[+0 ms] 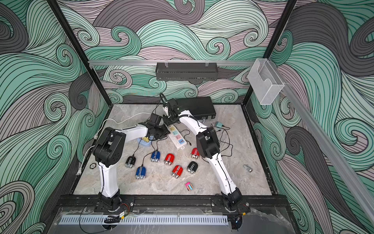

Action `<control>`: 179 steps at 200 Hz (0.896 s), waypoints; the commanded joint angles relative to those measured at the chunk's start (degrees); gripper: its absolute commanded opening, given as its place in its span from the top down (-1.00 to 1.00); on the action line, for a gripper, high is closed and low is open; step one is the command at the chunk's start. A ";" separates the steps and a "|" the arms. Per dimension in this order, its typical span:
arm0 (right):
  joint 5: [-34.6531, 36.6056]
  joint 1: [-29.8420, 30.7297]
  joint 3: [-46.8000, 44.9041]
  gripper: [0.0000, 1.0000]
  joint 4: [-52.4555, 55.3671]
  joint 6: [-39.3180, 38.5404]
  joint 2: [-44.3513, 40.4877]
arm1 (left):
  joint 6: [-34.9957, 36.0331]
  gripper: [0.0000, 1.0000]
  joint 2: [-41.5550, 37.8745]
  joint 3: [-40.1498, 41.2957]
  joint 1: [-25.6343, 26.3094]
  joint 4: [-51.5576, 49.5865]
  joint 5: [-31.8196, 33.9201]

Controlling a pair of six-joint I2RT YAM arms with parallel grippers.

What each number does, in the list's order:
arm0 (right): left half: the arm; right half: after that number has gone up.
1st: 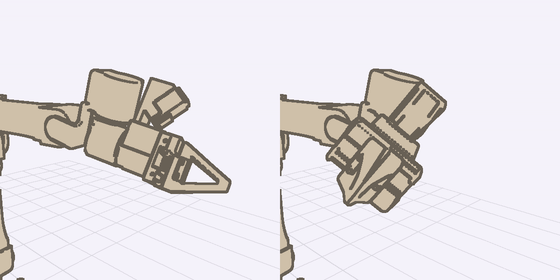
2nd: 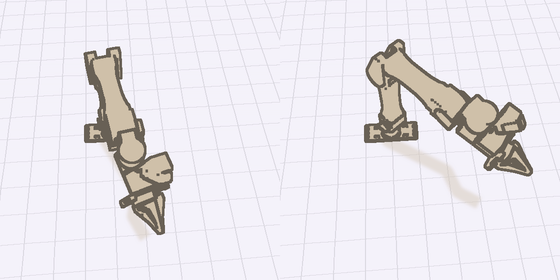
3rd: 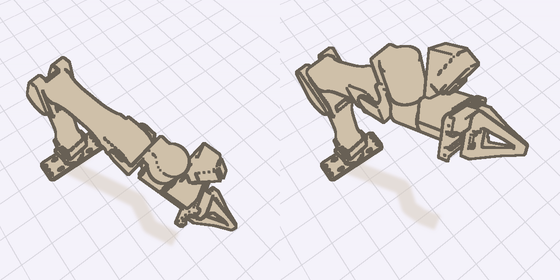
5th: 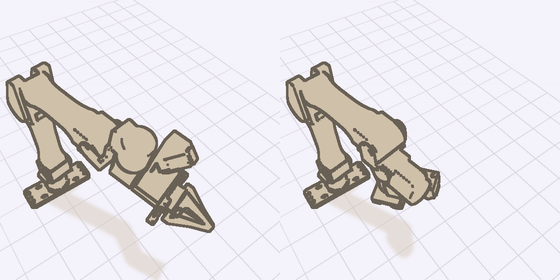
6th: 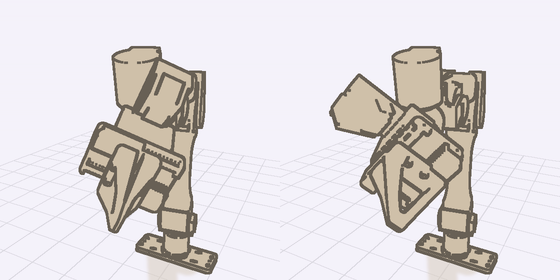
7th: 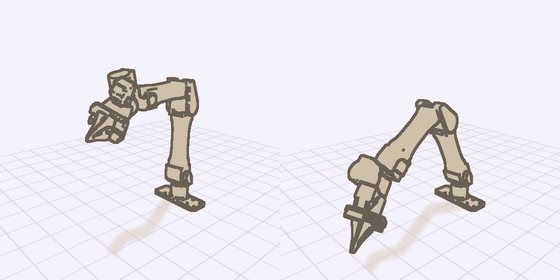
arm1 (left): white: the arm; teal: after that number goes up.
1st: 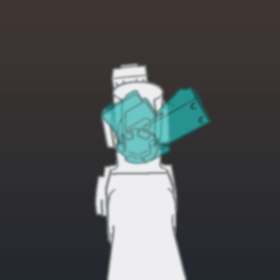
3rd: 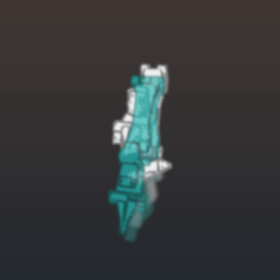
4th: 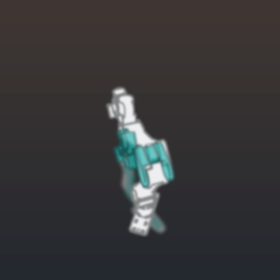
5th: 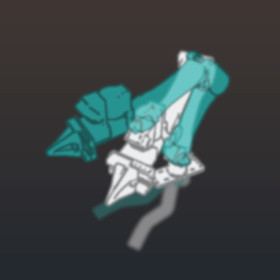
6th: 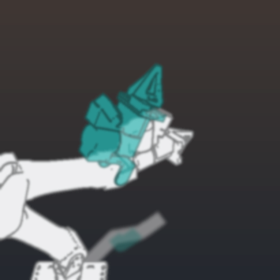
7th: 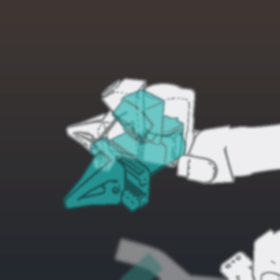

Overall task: Unplug the electric shaver
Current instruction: Remove the plug from the socket.

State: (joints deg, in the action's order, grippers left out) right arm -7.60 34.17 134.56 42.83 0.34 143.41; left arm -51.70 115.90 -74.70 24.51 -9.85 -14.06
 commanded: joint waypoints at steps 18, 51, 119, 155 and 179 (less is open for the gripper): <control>-0.43 0.23 2.56 0.04 1.39 -1.92 1.86 | -0.68 0.32 -0.78 1.69 -0.43 -2.72 0.44; -0.28 0.23 3.61 0.14 1.41 -2.18 2.89 | -0.86 0.37 -0.74 1.58 -0.51 -2.81 0.35; -0.17 0.28 6.46 0.31 2.75 -3.19 5.47 | -2.32 0.45 -0.86 2.92 -0.45 -1.29 0.02; 0.39 0.23 6.51 0.37 2.77 -3.57 5.31 | -3.48 0.47 -0.66 3.72 -0.48 -0.12 -0.43; 0.51 0.28 6.09 0.43 2.79 -3.77 4.47 | -3.62 0.46 -0.54 3.77 -0.42 -0.23 -0.39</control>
State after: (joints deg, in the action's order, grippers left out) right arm -7.51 34.22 140.18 44.23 -1.80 148.59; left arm -54.76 115.22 -72.49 24.51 -6.35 -15.03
